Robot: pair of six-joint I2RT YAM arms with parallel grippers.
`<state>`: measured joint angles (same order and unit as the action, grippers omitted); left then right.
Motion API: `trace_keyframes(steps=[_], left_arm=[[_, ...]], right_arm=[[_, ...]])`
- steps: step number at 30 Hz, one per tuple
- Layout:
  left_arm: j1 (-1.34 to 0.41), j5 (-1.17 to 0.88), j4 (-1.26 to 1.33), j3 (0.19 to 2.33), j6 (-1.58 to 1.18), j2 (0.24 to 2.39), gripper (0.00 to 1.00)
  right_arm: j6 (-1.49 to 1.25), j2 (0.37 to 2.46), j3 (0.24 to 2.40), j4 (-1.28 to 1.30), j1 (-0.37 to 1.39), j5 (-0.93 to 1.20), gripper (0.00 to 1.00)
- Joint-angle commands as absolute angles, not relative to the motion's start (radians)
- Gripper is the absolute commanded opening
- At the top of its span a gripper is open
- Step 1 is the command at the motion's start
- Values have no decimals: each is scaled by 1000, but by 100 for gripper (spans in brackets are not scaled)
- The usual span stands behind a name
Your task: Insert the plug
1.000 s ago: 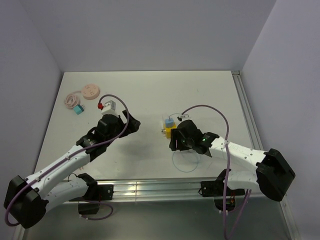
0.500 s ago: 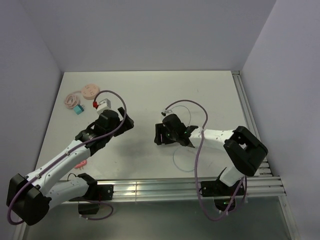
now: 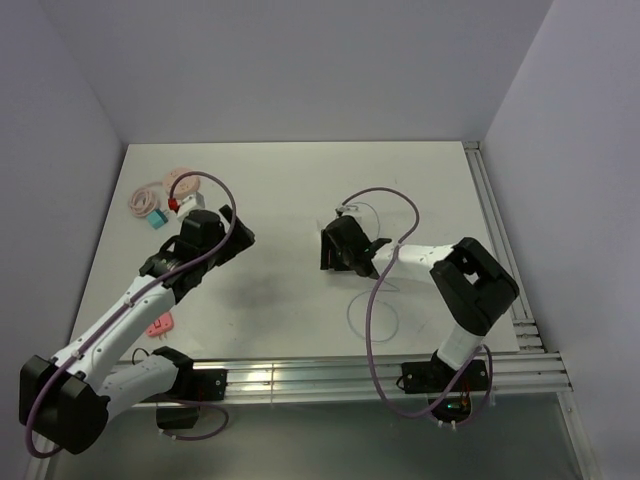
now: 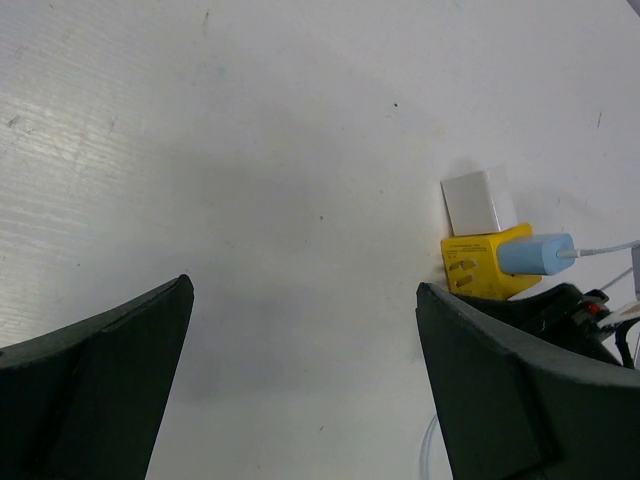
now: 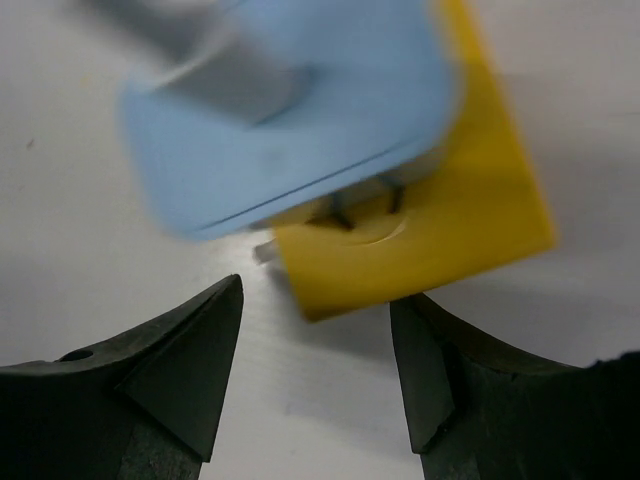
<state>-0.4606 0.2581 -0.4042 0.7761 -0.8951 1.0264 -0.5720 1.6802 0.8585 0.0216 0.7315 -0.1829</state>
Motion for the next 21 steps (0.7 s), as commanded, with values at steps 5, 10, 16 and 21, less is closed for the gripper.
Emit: trace_keyframes(steps=[5, 10, 16, 21], left_arm=[[-394, 151, -373, 814, -887, 1091, 100], [-310, 113, -379, 831, -899, 1134, 99], [-204, 115, -390, 844, -940, 1140, 99], [-117, 161, -452, 900, -959, 1235, 100]], right_arm=[[-563, 1738, 951, 70, 568, -238, 68], [-548, 1775, 1032, 97, 491, -212, 69], [-499, 1646, 967, 60, 527, -75, 69], [-477, 1510, 916, 100, 653, 81, 69]])
